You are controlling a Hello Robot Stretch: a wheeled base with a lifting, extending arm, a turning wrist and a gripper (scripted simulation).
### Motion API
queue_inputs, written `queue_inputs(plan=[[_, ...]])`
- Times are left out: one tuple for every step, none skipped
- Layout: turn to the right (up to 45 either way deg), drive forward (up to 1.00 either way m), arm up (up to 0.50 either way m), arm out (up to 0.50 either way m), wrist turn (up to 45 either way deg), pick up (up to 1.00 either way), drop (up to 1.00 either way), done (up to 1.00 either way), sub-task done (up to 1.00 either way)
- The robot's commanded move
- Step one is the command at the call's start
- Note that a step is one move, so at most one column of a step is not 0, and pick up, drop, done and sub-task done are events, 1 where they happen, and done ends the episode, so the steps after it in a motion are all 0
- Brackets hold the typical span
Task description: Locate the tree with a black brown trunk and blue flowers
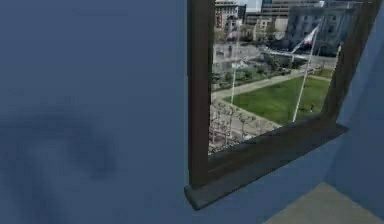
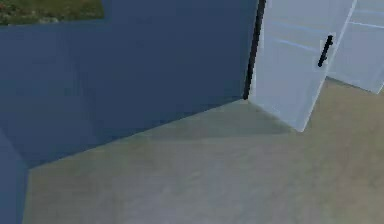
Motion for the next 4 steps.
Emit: queue_inputs(plan=[[45.0,0.0,0.0,0.0,0.0,0.0,0.0,0.0,0.0],[45.0,0.0,0.0,0.0,0.0,0.0,0.0,0.0,0.0],[45.0,0.0,0.0,0.0,0.0,0.0,0.0,0.0,0.0],[12.0,0.0,0.0,0.0,0.0,0.0,0.0,0.0,0.0]])
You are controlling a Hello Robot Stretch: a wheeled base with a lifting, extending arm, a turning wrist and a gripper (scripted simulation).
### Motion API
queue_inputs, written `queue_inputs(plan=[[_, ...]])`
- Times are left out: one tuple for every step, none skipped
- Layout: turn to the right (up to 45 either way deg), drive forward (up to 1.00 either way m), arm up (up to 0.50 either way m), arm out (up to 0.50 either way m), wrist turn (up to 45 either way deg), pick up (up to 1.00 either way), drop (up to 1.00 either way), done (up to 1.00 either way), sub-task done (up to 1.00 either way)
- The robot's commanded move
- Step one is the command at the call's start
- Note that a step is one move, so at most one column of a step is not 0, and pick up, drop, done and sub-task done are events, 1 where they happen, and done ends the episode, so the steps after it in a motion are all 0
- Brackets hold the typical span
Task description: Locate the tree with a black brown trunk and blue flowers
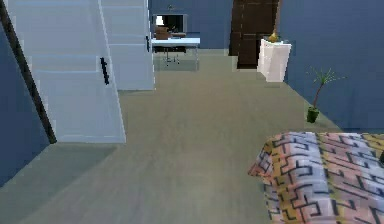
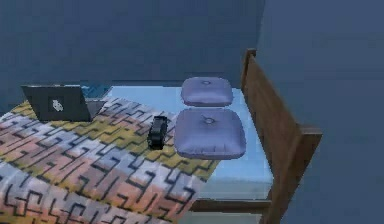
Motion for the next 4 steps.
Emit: queue_inputs(plan=[[3.0,0.0,0.0,0.0,0.0,0.0,0.0,0.0,0.0],[0.0,1.0,0.0,0.0,0.0,0.0,0.0,0.0,0.0],[0.0,0.75,0.0,0.0,0.0,0.0,0.0,0.0,0.0],[6.0,0.0,0.0,0.0,0.0,0.0,0.0,0.0,0.0]])
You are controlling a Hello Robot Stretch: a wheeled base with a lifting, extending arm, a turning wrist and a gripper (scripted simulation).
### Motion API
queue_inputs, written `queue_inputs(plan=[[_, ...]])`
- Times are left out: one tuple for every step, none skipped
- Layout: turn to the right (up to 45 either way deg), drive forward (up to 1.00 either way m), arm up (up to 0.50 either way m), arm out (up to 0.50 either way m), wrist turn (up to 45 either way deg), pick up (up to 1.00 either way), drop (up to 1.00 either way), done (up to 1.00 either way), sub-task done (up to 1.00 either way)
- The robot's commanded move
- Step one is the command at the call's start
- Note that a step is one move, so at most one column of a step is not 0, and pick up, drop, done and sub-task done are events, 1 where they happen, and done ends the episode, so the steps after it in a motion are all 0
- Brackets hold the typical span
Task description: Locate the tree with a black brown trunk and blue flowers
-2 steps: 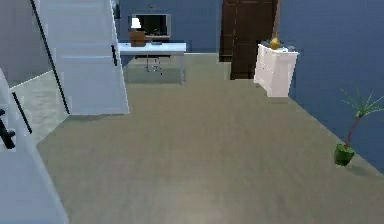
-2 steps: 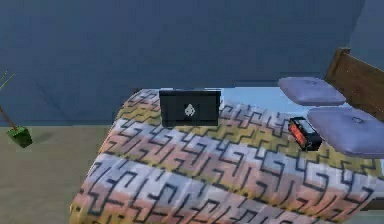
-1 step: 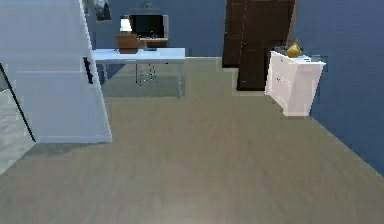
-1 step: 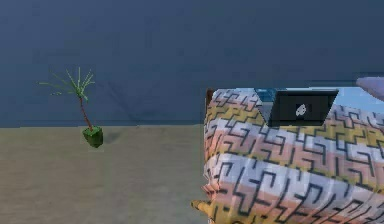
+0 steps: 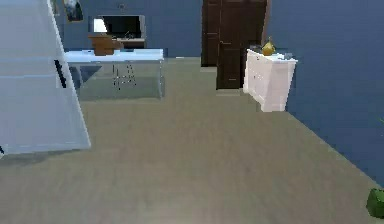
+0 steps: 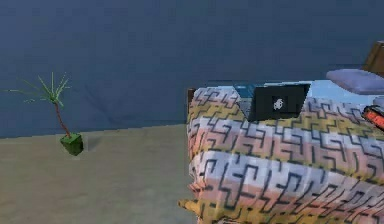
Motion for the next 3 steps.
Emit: queue_inputs(plan=[[0.0,1.0,0.0,0.0,0.0,0.0,0.0,0.0,0.0],[0.0,1.0,0.0,0.0,0.0,0.0,0.0,0.0,0.0],[0.0,1.0,0.0,0.0,0.0,0.0,0.0,0.0,0.0]])
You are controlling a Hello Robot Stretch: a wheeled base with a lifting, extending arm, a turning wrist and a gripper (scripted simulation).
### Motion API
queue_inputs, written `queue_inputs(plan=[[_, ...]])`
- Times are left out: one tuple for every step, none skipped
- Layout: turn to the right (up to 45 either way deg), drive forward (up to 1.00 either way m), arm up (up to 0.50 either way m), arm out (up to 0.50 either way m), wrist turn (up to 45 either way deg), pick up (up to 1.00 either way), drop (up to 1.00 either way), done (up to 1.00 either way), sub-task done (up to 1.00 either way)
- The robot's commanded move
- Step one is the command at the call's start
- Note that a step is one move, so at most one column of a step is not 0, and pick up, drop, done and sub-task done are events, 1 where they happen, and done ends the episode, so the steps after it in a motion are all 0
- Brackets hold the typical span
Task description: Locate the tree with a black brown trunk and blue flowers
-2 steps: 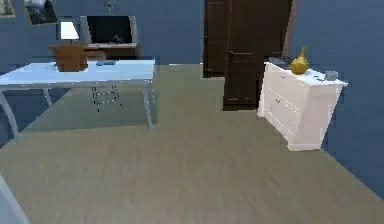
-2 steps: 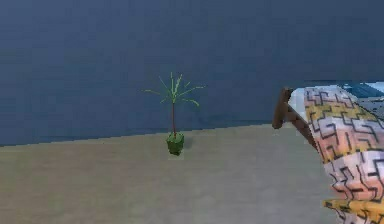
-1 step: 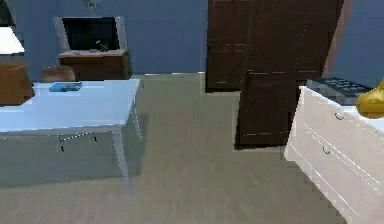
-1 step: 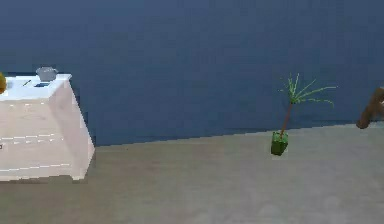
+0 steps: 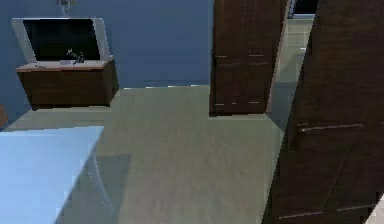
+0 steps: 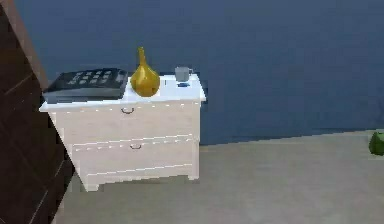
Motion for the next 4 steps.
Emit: queue_inputs(plan=[[0.0,1.0,0.0,0.0,0.0,0.0,0.0,0.0,0.0],[0.0,0.1,0.0,0.0,0.0,0.0,0.0,0.0,0.0],[36.0,0.0,0.0,0.0,0.0,0.0,0.0,0.0,0.0],[0.0,0.3,0.0,0.0,0.0,0.0,0.0,0.0,0.0]])
